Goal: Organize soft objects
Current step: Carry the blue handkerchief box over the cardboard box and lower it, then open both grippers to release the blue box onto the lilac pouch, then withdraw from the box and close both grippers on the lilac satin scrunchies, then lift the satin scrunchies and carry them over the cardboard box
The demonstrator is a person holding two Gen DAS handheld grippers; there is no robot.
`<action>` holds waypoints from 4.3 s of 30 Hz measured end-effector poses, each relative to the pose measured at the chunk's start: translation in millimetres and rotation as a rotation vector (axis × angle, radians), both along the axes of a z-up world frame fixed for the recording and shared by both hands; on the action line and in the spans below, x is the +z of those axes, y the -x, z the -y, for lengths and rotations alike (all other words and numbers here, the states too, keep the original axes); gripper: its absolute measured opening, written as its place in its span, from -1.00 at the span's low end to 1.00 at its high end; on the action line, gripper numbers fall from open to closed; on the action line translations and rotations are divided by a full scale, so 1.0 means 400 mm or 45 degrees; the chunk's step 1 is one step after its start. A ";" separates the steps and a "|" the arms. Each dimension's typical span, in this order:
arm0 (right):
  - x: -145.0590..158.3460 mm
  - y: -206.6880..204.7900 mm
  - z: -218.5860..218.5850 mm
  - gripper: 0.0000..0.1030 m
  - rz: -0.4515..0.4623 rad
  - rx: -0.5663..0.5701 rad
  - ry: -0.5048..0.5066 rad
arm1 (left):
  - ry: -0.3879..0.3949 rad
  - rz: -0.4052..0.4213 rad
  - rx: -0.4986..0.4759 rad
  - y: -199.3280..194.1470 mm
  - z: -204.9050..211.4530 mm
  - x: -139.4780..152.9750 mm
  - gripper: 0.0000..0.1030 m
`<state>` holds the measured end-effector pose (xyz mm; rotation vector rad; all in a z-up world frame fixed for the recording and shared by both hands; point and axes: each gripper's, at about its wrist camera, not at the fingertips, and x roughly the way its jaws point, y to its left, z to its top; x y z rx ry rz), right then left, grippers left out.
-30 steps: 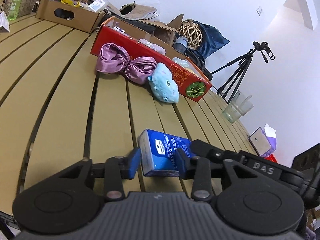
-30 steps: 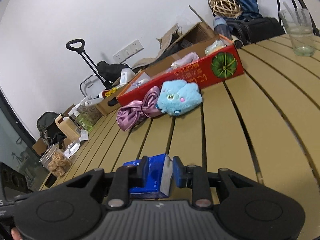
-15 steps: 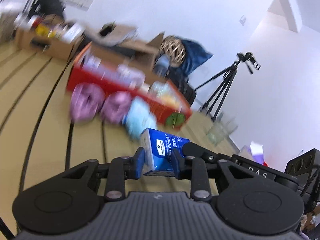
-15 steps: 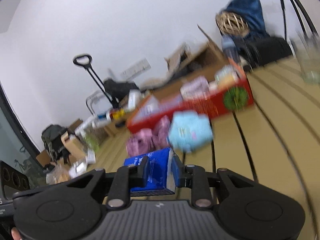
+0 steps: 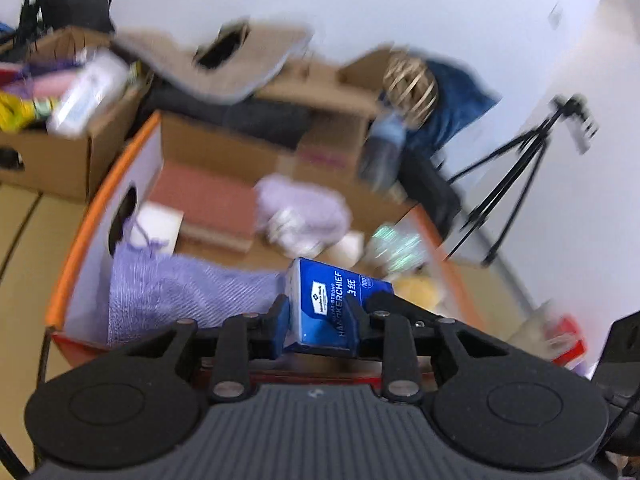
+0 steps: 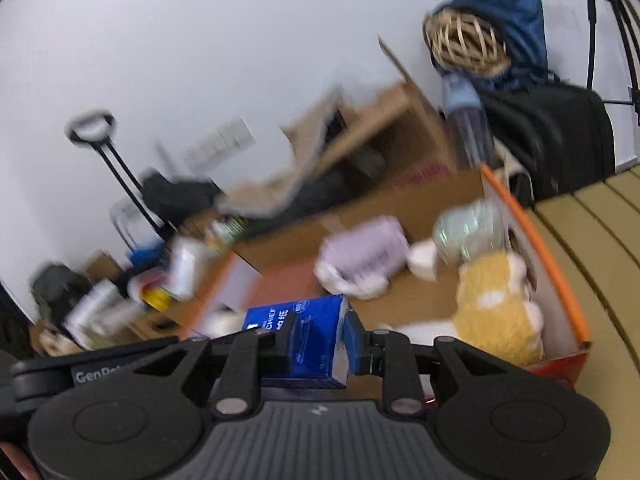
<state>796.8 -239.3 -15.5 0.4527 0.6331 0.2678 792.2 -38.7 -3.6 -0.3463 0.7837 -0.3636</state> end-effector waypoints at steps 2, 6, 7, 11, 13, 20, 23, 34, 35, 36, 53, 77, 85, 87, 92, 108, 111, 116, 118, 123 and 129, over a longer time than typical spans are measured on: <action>-0.041 -0.021 -0.017 -0.67 -0.042 -0.002 0.077 | -0.090 0.023 -0.034 -0.010 0.019 -0.025 -0.43; -0.050 -0.019 -0.039 -0.74 -0.002 -0.014 0.181 | -0.117 0.015 -0.056 -0.024 0.035 -0.035 -0.35; -0.050 -0.021 -0.037 -0.73 -0.002 -0.015 0.179 | -0.105 0.005 -0.052 -0.026 0.033 -0.035 -0.32; -0.034 0.002 -0.013 -0.72 0.022 -0.019 0.158 | -0.106 0.047 -0.076 0.005 0.019 -0.009 0.07; -0.010 0.026 0.003 -0.71 0.050 -0.017 0.142 | -0.111 0.091 -0.078 0.042 0.011 0.025 0.15; 0.137 0.150 0.060 -0.60 0.179 -0.010 0.138 | -0.204 0.258 -0.089 0.220 -0.033 0.172 0.15; 0.200 0.229 0.076 -0.58 0.232 0.017 0.138 | -0.242 0.308 -0.045 0.308 -0.065 0.224 0.14; 0.256 0.621 0.053 -0.15 0.365 0.192 0.199 | -0.357 0.547 0.125 0.766 -0.145 0.229 0.23; 0.245 0.661 0.045 -0.12 0.367 0.202 0.214 | -0.344 0.542 0.135 0.804 -0.153 0.215 0.23; 0.235 0.695 0.037 -0.11 0.368 0.208 0.229 | -0.333 0.534 0.141 0.843 -0.157 0.198 0.23; 0.100 0.973 -0.053 -0.03 0.269 0.267 0.215 | -0.225 0.470 0.181 1.048 -0.190 0.085 0.29; -0.116 0.186 -0.184 -0.29 0.151 0.322 0.231 | -0.117 0.211 0.015 0.299 -0.201 -0.133 -0.63; -0.095 0.213 -0.195 -0.64 0.280 0.362 0.186 | -0.135 0.337 0.048 0.340 -0.212 -0.087 -0.75; -0.069 0.236 -0.190 -0.64 0.340 0.371 0.142 | -0.116 0.378 0.073 0.375 -0.223 -0.046 -0.75; 0.034 0.367 -0.181 -0.64 0.453 0.391 0.119 | -0.133 0.499 0.083 0.543 -0.213 0.065 -0.75; 0.104 0.897 -0.030 -0.64 0.414 0.269 0.045 | -0.087 0.552 -0.044 1.002 -0.075 0.105 -0.74; 0.136 0.938 -0.016 -0.64 0.468 0.252 0.029 | -0.071 0.619 -0.050 1.029 -0.077 0.143 -0.75; 0.200 0.961 -0.008 -0.64 0.550 0.244 0.023 | -0.066 0.686 -0.037 1.038 -0.074 0.209 -0.74; 0.224 0.961 -0.011 -0.64 0.586 0.245 0.043 | -0.066 0.723 -0.041 1.029 -0.073 0.233 -0.74; 0.285 0.865 -0.014 -0.64 0.653 0.241 0.115 | -0.027 0.743 -0.070 0.908 -0.076 0.267 -0.74; 0.294 0.601 -0.013 -0.64 0.535 0.242 0.090 | 0.014 0.637 -0.062 0.636 -0.084 0.271 -0.74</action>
